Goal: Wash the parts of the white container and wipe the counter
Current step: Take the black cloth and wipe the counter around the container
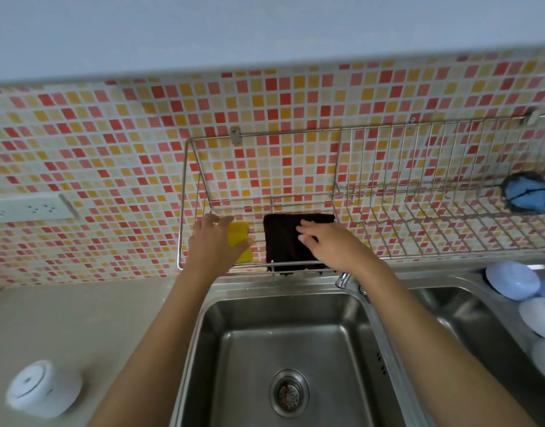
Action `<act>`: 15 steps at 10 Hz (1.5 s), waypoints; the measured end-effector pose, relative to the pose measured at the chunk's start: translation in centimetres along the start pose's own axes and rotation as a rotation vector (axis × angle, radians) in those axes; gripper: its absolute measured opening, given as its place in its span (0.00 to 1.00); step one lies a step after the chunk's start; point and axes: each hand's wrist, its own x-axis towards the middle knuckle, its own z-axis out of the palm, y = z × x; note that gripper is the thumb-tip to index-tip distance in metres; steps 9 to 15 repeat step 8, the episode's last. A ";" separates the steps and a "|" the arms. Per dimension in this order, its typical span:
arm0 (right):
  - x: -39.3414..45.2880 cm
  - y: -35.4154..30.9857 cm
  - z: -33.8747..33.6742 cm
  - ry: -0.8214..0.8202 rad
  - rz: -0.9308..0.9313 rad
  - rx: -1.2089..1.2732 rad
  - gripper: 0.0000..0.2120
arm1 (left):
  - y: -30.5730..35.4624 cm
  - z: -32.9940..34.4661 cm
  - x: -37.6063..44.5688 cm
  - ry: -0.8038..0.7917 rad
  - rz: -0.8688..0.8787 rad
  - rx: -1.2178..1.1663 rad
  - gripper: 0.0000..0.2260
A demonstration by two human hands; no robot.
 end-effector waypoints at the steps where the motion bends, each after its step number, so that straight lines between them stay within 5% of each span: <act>1: -0.2 -0.1 0.2 -0.084 -0.009 -0.061 0.26 | 0.3 -0.5 -0.9 -0.060 -0.073 -0.174 0.33; 4: -0.7 -1.2 -0.1 -0.211 0.031 -0.258 0.33 | 0.0 0.1 -0.4 -0.161 0.033 0.050 0.29; 8: -7.1 -3.0 5.3 0.356 0.069 -0.438 0.29 | -0.2 0.8 -8.2 -0.035 0.181 0.213 0.31; 15: -7.1 -3.0 5.3 0.356 0.069 -0.438 0.29 | -0.2 0.8 -8.2 -0.035 0.181 0.213 0.31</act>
